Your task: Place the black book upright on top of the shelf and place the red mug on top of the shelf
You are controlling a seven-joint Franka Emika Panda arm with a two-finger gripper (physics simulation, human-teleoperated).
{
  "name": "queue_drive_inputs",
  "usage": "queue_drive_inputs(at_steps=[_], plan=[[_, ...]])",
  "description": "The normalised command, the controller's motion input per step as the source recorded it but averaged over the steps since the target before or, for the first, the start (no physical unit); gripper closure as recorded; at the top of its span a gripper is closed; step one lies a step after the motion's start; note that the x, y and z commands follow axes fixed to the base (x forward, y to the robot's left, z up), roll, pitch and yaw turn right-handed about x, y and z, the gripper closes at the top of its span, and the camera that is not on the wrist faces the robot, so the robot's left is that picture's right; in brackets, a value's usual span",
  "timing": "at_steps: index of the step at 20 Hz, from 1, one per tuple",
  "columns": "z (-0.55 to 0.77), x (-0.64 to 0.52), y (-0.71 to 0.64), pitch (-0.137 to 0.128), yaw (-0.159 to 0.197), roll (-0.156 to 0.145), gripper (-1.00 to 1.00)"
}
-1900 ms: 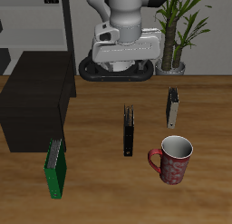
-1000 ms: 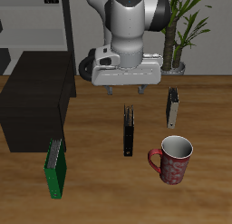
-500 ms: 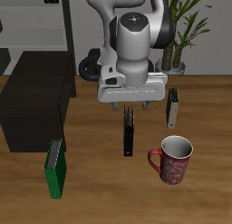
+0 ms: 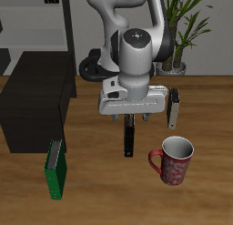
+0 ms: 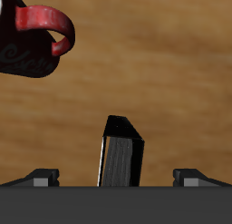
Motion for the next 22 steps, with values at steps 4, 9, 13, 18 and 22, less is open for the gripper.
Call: queue_drive_inputs(at_steps=[4, 9, 13, 18, 22], plan=[[-0.24, -0.07, -0.05, -0.012, -0.042, -0.012, -1.00], [-0.12, -0.15, 0.04, -0.069, 0.052, 0.004, -1.00], [-0.16, -0.07, -0.04, 0.028, -0.042, 0.011, -1.00], [-0.10, -0.01, 0.08, 0.013, 0.011, 0.022, 1.00], [-0.12, 0.00, -0.05, 0.045, -0.041, 0.020, 1.00]])
